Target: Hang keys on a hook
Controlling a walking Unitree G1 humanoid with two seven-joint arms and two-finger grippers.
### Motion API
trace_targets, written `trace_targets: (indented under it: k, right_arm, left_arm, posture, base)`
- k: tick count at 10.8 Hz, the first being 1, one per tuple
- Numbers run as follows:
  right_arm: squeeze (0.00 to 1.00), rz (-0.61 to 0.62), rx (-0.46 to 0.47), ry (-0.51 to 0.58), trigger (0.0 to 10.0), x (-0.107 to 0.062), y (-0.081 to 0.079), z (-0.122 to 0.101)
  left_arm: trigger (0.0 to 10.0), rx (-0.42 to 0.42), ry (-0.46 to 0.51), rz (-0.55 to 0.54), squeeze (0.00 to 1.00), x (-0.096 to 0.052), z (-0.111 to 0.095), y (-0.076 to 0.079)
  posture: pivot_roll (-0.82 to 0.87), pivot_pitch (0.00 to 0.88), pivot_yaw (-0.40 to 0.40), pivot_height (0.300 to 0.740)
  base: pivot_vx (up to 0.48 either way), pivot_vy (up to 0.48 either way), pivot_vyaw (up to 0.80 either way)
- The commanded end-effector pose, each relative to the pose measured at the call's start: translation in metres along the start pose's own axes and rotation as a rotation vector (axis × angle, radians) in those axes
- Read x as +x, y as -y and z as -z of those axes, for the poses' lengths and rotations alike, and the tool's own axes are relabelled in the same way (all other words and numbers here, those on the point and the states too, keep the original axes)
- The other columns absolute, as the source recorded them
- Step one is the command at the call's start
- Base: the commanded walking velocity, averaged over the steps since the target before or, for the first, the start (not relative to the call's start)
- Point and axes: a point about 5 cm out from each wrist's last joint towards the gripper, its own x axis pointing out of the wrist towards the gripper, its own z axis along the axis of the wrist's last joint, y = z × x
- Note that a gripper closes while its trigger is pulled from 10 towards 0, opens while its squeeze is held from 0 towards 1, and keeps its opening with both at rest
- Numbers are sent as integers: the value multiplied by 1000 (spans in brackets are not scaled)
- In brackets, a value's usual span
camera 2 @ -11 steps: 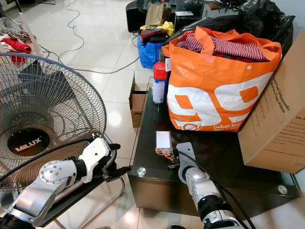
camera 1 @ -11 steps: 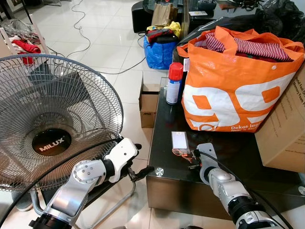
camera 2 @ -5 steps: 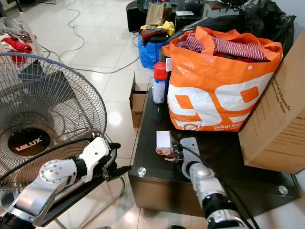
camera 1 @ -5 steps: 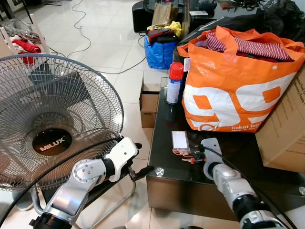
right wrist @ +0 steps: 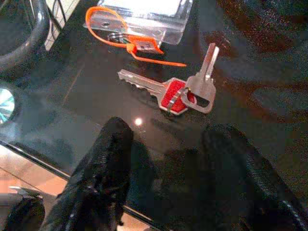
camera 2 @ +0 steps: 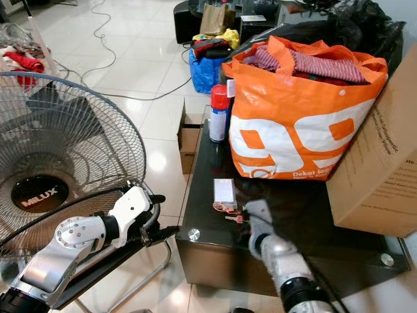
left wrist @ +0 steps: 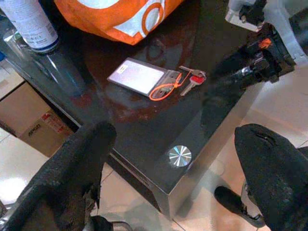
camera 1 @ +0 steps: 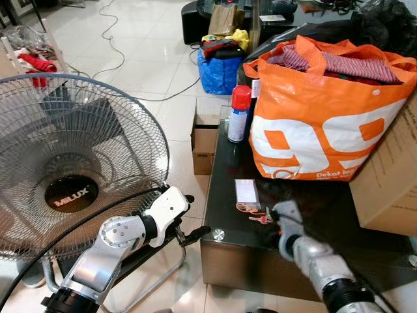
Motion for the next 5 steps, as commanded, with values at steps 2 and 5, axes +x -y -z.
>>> trace_targets:
  k: [2,5]
  right_arm:
    - [0,11,11,13,10000,1,-3,-7]
    - [0,54,25,43,10000,4,-6,-15]
  left_arm:
    - [10000,14,-6,4,0,0,0,-1]
    - [10000,15,-6,2,0,-1,-1,-2]
  posture:
    - [9,12,43,740]
    - [13,12,39,740]
  base:
    - [0,0,0]
    - [0,0,0]
